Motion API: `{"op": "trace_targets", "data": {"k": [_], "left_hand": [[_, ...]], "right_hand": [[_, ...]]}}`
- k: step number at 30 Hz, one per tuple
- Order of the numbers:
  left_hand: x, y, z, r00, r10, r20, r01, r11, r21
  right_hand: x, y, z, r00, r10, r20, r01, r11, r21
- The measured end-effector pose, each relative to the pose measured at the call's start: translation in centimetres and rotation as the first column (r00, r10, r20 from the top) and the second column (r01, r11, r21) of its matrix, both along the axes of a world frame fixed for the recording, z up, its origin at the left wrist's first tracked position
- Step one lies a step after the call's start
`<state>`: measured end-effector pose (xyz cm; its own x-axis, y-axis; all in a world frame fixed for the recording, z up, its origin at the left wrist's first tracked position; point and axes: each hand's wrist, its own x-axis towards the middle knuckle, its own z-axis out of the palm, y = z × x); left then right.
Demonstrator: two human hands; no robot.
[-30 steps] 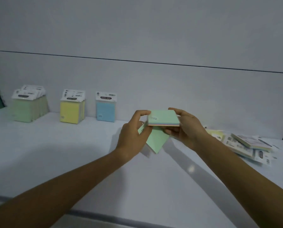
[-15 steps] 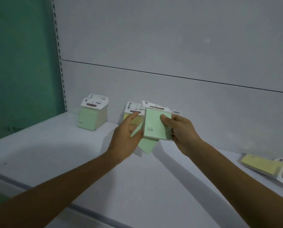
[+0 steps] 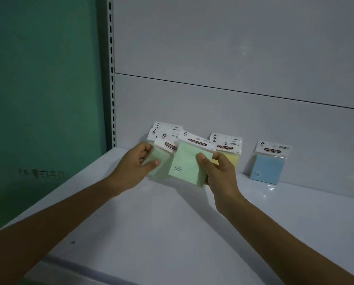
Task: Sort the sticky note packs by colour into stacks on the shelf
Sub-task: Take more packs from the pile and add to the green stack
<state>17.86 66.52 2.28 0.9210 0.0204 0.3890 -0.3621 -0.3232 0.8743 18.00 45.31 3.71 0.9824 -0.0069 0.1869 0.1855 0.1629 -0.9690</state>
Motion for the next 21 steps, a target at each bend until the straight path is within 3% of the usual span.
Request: {"op": "trace_targets", "data": {"k": [4,7,12,17,19,21], "left_hand": [[2.7,2.2,-0.4,0.987,0.148,0.068,-0.157,0.973,0.168],[3.9,3.1,-1.2,0.906,0.340,0.250,-0.411,0.849,0.332],[4.8,3.5,-2.5,0.931,0.352,0.095,-0.364,0.912,0.190],[5.0,3.4,-2.3,0.960,0.281,-0.007,-0.280,0.958,0.057],[4.9,3.4,-2.2,0.957,0.289,-0.007,-0.288,0.956,0.062],[4.7,3.4,-2.2,0.948,0.316,0.022,-0.317,0.945,0.080]], "right_hand": [[0.7,0.5,0.2,0.995,-0.070,-0.078,0.076,0.994,0.082],[0.9,0.3,0.1,0.991,-0.113,-0.069,0.117,0.992,0.047],[0.5,1.1,-0.4,0.987,-0.144,0.073,0.153,0.980,-0.125],[1.3,3.4,-0.3,0.985,-0.064,0.161,0.086,0.987,-0.136],[2.0,4.7,-0.5,0.983,0.003,0.183,0.028,0.986,-0.162],[2.7,5.9,-1.4,0.977,0.015,0.213,0.051,0.952,-0.303]]}}
